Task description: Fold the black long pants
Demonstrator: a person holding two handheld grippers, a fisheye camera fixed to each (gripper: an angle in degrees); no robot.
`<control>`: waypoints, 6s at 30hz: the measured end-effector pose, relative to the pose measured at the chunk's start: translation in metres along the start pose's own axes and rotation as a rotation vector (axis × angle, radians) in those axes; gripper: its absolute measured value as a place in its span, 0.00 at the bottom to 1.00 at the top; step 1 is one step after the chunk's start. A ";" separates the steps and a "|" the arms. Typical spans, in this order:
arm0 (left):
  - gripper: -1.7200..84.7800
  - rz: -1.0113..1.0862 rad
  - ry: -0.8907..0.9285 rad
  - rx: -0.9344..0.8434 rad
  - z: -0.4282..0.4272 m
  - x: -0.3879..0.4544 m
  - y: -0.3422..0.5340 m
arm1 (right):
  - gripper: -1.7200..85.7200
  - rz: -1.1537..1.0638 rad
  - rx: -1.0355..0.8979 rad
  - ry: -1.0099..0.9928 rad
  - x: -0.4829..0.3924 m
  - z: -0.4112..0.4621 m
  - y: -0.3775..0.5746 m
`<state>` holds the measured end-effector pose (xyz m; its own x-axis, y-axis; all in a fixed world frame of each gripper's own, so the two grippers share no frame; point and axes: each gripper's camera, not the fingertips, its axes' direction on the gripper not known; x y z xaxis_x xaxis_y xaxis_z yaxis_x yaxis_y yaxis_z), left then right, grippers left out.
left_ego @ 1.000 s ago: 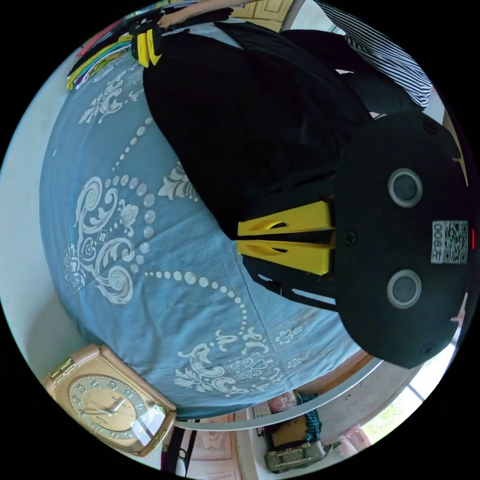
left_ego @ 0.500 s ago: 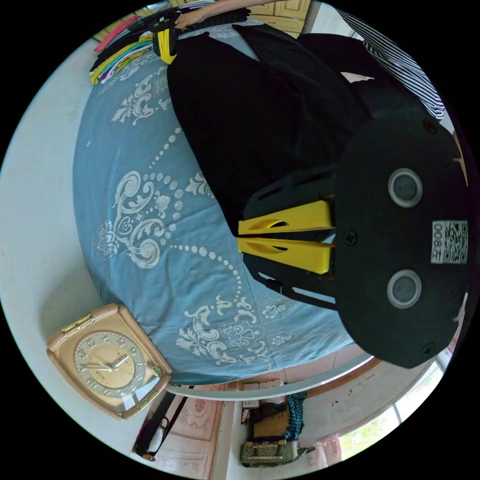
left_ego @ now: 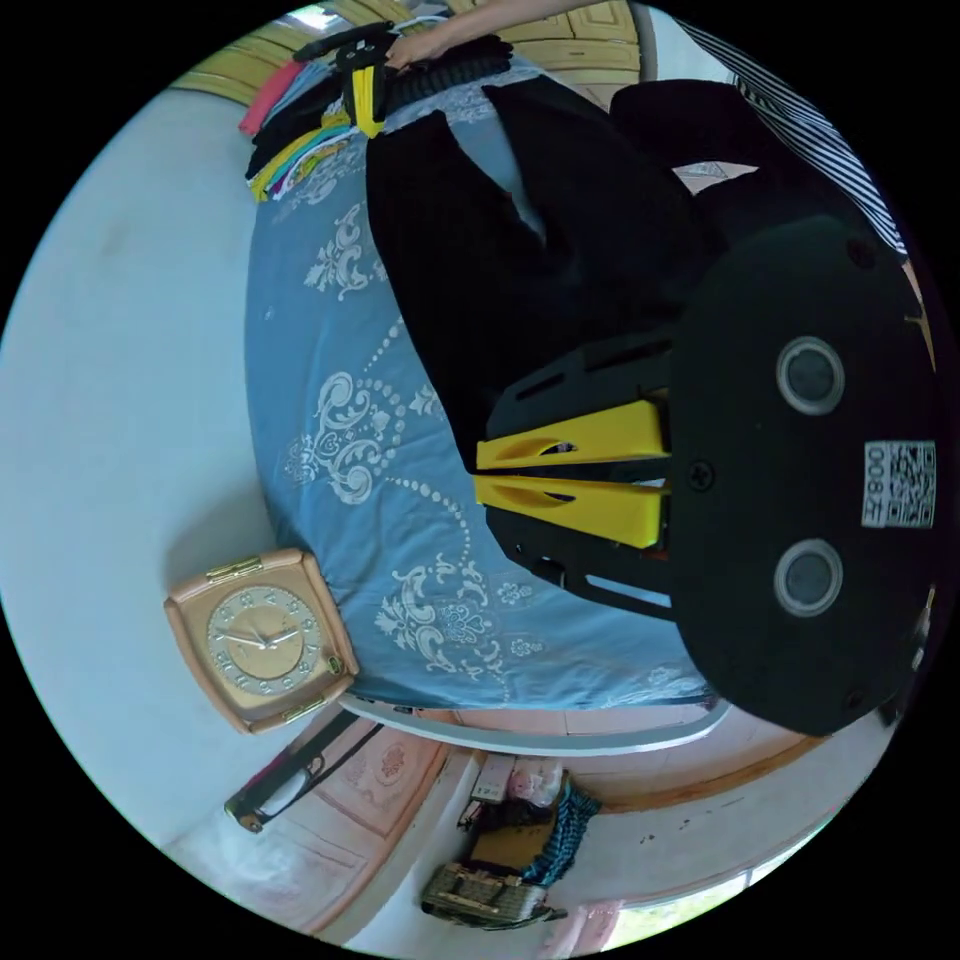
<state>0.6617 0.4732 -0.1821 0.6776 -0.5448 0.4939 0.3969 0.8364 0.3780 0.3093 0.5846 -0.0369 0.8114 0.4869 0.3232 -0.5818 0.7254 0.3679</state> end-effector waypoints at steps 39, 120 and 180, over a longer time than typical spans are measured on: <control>0.04 -0.221 0.141 -0.283 0.156 -0.029 0.400 | 0.03 0.245 -0.136 -0.250 -0.192 -0.030 0.278; 0.03 0.726 0.532 -0.126 0.661 0.341 0.550 | 0.06 1.106 0.372 -0.515 0.099 -0.270 0.644; 0.09 0.057 0.411 -0.056 0.471 -0.034 0.298 | 0.06 0.527 0.223 -0.502 0.041 -0.105 0.430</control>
<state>0.4656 0.7125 0.2822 0.8855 -0.4380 0.1550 0.3773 0.8726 0.3101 0.0980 0.9672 0.0430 0.3321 0.4230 0.8430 -0.9259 0.3168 0.2058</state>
